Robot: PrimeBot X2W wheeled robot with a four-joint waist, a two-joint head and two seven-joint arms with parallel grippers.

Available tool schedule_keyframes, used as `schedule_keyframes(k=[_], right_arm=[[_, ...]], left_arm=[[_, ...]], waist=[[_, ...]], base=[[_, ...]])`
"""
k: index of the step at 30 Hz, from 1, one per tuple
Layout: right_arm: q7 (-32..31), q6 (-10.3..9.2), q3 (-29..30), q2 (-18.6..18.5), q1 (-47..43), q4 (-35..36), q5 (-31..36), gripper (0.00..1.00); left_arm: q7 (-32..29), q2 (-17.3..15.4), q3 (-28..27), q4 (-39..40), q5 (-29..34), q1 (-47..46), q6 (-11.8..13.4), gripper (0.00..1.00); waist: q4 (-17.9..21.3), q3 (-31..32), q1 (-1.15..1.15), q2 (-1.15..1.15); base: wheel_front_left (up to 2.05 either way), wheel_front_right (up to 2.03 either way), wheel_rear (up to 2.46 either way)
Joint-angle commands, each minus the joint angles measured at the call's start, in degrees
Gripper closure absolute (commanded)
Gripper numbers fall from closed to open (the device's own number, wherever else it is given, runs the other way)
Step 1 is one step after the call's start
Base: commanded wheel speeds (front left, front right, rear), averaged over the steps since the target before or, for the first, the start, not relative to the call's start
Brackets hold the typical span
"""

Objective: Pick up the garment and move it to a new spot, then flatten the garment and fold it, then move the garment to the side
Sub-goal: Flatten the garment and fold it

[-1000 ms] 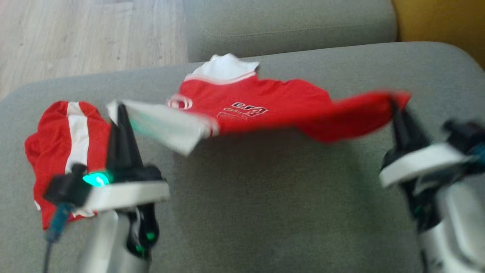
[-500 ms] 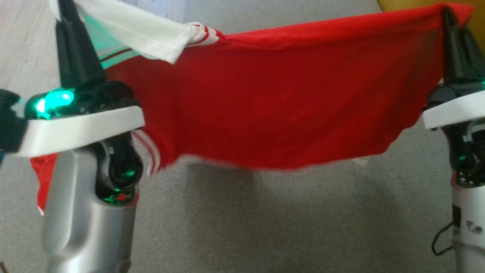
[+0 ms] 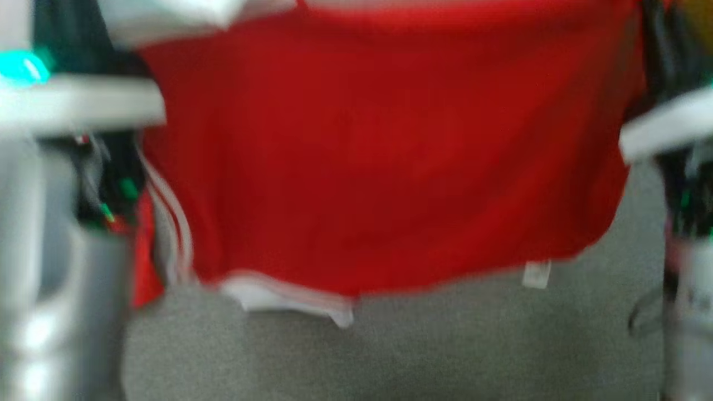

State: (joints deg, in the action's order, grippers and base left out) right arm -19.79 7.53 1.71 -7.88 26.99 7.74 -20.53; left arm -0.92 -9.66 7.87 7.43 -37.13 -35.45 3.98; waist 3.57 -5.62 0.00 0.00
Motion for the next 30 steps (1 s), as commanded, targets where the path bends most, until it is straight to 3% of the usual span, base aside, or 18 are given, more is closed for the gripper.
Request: schedule_keyframes(k=[1,7,12,16,22,30], right_arm=[[-0.1,-0.04,-1.2,-0.3,6.6,0.1,0.1,1.0],[4.3,-0.04,-3.6,-2.1,29.2,-18.5,4.0,1.0],[14.5,-0.04,-4.8,-3.1,47.1,-32.9,7.5,1.0],[24.9,-0.04,-4.8,-3.8,55.2,-45.2,8.5,1.0],[29.0,-0.04,-8.8,-5.1,51.1,-57.2,6.5,1.0],[21.9,-0.04,-19.5,-7.3,39.7,-63.8,-2.4,1.0]], left_arm=[[-0.7,-2.9,-2.1,-0.4,0.7,-6.7,-0.5,1.0],[0.8,-7.7,-1.5,-18.7,4.2,-28.1,-5.3,1.0],[6.5,-7.9,-2.0,-31.7,5.9,-44.6,-6.7,1.0],[11.3,-6.8,-0.4,-41.2,6.8,-51.2,-8.8,1.0],[14.2,-4.8,3.8,-47.5,7.0,-46.5,-10.8,1.0],[15.4,-5.7,8.9,-48.9,6.4,-31.9,-11.4,1.0]], waist=[[1.3,-5.9,0.0,0.0],[2.2,-14.7,0.0,0.0],[1.5,-18.8,0.0,0.0],[-0.4,-20.3,0.0,0.0],[-3.0,-20.0,0.0,0.0],[-4.9,-17.0,0.0,0.0]], base=[[0.0,0.0,0.0],[0.0,0.0,0.0],[0.0,0.0,0.0],[0.0,0.0,0.0],[0.0,0.0,0.0],[0.0,0.0,0.0]])
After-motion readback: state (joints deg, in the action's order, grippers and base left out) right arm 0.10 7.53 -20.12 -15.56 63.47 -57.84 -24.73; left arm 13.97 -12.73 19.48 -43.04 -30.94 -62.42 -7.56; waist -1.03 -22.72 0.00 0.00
